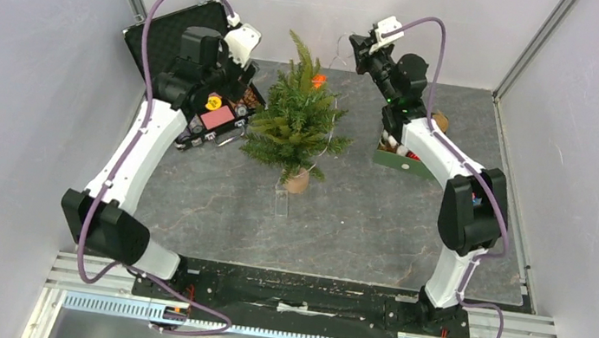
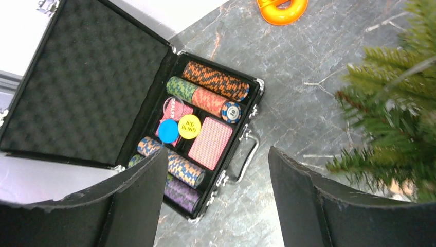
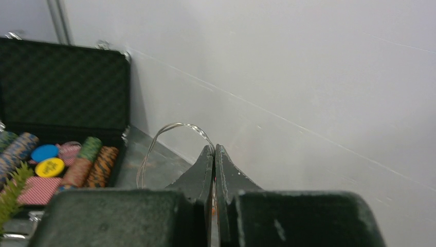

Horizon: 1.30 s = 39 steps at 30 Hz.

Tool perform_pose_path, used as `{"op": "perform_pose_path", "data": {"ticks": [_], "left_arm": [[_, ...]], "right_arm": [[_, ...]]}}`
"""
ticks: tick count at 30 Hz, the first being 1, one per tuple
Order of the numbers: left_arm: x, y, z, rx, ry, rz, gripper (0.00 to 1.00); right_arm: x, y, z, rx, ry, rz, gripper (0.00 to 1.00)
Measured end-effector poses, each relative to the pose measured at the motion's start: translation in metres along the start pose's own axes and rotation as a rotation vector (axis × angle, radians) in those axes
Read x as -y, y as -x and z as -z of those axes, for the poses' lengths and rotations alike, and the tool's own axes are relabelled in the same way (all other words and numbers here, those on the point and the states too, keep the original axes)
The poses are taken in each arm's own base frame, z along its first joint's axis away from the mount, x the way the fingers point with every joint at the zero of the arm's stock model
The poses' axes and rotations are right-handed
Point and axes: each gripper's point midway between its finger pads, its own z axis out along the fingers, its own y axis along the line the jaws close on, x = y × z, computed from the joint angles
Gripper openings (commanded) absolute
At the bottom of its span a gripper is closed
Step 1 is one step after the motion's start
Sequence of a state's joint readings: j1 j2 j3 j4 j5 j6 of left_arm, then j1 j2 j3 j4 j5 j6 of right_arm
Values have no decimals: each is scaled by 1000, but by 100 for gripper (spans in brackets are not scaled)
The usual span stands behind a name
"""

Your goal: Decorate the small christmas tree

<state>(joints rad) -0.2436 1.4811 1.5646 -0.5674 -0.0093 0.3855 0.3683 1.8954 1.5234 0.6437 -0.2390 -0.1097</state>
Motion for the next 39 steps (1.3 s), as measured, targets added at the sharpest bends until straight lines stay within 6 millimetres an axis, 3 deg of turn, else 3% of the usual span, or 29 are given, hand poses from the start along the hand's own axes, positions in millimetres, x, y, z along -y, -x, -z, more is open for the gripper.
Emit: {"op": "perform_pose_path", "data": {"ticks": [3, 8, 12, 17, 26, 36, 39], "left_arm": [[-2, 4, 21, 13, 6, -10, 77], [-7, 15, 66, 58, 20, -22, 74], [-3, 24, 97, 103, -4, -24, 72], [12, 25, 127, 134, -78, -19, 60], [72, 30, 181, 196, -387, 35, 52], [134, 56, 239, 320, -657, 40, 52], [157, 69, 252, 369, -724, 10, 54]], "right_arm": [[9, 5, 9, -54, -32, 77, 0], [18, 31, 26, -135, -32, 193, 0], [17, 42, 49, -236, 1, 250, 0], [8, 50, 81, -395, 76, 255, 0], [-22, 56, 133, -599, 200, 100, 0], [-99, 5, 186, -700, 385, -324, 0], [-110, 6, 200, -711, 378, -416, 0]]}}
